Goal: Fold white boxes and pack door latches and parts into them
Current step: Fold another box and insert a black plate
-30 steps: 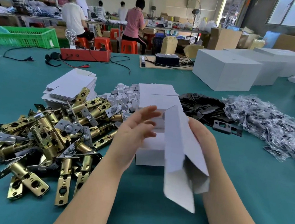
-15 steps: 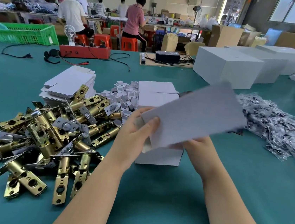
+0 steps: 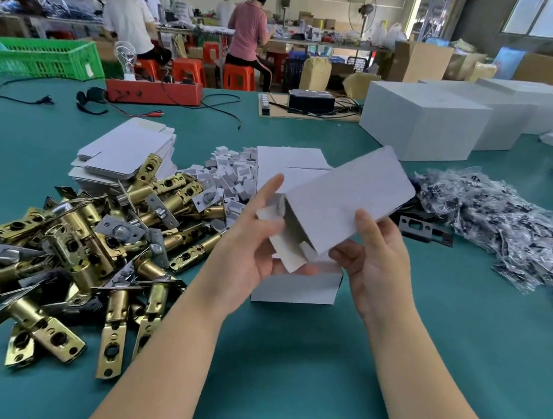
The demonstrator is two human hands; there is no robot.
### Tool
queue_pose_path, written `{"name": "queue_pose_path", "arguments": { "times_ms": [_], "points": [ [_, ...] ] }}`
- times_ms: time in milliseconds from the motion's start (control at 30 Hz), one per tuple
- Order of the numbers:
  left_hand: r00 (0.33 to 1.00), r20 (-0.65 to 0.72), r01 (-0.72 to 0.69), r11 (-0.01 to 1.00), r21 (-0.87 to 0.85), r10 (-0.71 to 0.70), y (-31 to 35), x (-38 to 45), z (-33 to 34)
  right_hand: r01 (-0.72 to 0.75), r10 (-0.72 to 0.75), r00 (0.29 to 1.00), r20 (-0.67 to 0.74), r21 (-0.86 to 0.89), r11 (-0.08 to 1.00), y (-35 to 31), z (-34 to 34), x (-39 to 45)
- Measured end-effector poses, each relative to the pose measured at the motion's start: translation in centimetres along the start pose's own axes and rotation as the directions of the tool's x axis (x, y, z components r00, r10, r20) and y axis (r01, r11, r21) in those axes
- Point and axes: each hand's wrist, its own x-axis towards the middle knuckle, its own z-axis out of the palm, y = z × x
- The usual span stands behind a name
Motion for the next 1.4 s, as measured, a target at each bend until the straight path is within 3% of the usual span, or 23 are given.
{"name": "queue_pose_path", "arguments": {
  "times_ms": [100,233,433,500,567,633,700,967,1100,1300,1400],
  "points": [
    [0.998,0.055,-0.009,0.996,-0.084,0.013,-0.2,-0.1,0.4,0.016,-0.017,1.000,0.011,0.084,0.996,-0.1,-0.3,0.1],
    [0.996,0.074,-0.037,0.997,-0.066,0.041,-0.7,0.1,0.7,0.052,-0.053,0.999,0.011,0.083,0.995,-0.1,-0.6,0.2],
    [0.995,0.103,0.016,0.980,-0.198,0.005,-0.4,0.2,0.0,0.035,-0.032,0.999,-0.034,0.102,0.994,0.0,-0.4,0.3],
    [0.998,0.052,-0.029,0.994,-0.105,0.034,-0.3,0.1,0.1,0.082,-0.081,0.996,-0.023,0.043,0.996,0.1,-0.3,0.0],
    [0.983,-0.123,-0.119,0.983,0.139,0.136,-0.5,0.2,0.3,0.152,-0.152,0.988,0.015,-0.067,0.986,0.3,0.0,-0.6],
    [0.913,-0.271,-0.192,0.908,0.371,0.304,-0.7,0.1,0.3,0.202,-0.192,0.978,0.076,-0.158,0.967,0.8,0.3,-1.2],
    [0.873,-0.289,-0.226,0.851,0.474,0.393,-0.8,0.1,0.3,0.204,-0.189,0.977,0.097,-0.192,0.960,1.0,0.6,-1.5],
    [0.854,-0.318,-0.223,0.843,0.490,0.411,-1.0,0.2,0.3,0.111,-0.104,0.993,0.060,-0.127,0.986,0.8,0.9,-1.2],
    [0.879,-0.303,-0.172,0.838,0.517,0.368,-0.9,0.3,-0.1,0.140,-0.122,0.988,0.098,-0.201,0.970,0.9,0.9,-1.6],
    [0.913,-0.289,-0.150,0.897,0.416,0.287,-0.6,0.4,-0.1,0.065,-0.058,0.996,0.070,-0.110,0.992,0.5,0.9,-1.5],
    [0.914,-0.296,-0.147,0.906,0.396,0.277,-0.6,0.4,0.0,0.111,-0.088,0.989,0.121,-0.195,0.974,0.8,0.9,-1.7]
  ]
}}
